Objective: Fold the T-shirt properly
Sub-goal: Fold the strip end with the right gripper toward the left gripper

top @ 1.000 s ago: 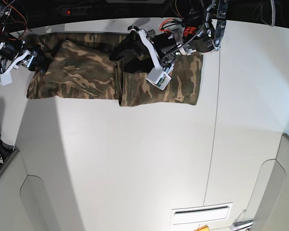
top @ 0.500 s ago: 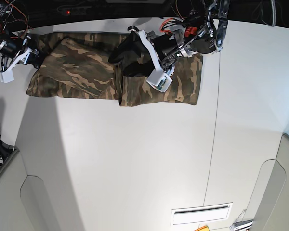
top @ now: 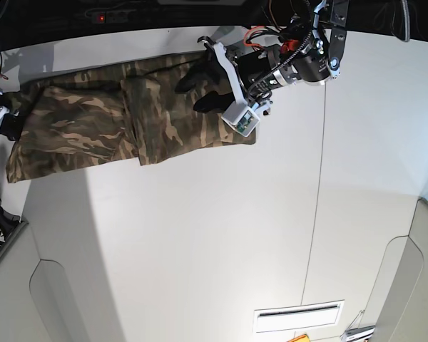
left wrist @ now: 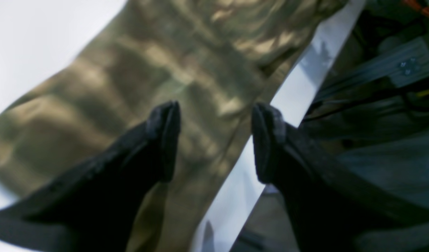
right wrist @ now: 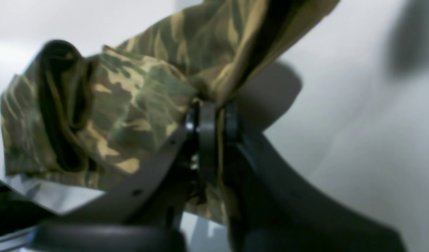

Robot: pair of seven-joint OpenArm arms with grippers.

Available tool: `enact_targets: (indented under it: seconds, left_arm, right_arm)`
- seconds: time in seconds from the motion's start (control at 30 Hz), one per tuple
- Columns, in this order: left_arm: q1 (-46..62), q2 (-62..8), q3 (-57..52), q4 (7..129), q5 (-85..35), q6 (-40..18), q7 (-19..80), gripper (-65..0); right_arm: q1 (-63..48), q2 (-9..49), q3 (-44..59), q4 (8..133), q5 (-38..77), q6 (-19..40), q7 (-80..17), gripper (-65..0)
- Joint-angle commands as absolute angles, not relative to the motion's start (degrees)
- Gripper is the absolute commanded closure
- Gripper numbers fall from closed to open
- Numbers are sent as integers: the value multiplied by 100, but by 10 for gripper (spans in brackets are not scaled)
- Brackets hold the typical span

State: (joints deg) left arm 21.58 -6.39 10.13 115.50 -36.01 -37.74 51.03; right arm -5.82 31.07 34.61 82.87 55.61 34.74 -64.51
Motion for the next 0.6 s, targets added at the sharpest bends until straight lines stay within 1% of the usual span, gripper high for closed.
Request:
enact_targets:
  seconds: [0.0, 0.13, 0.27, 0.43, 0.57]
  left_arm:
    - [2204, -661, 921, 11655, -3653, -3793, 4993, -329]
    - [2403, -683, 344, 11653, -3642, -3795, 4993, -328]
    - [2630, -683, -132, 11649, -3662, -3793, 4993, -328]
    - [2698, -679, -226, 11389, -3664, -3793, 4967, -328]
    - [2683, -681, -226, 10888, -3732, -3793, 4906, -328]
  right_arm:
    - [-432, 3361, 3514, 8383, 5658, 3496, -6351, 0]
    - [-14, 3658, 3511, 8444, 5898, 3496, -6571, 0]
    - [152, 3642, 3494, 8927, 6108, 3586, -6720, 0]
    - [32, 3277, 3306, 9985, 6093, 3581, -6799, 0]
    - [-246, 2823, 2832, 10842, 5922, 3577, -6792, 0]
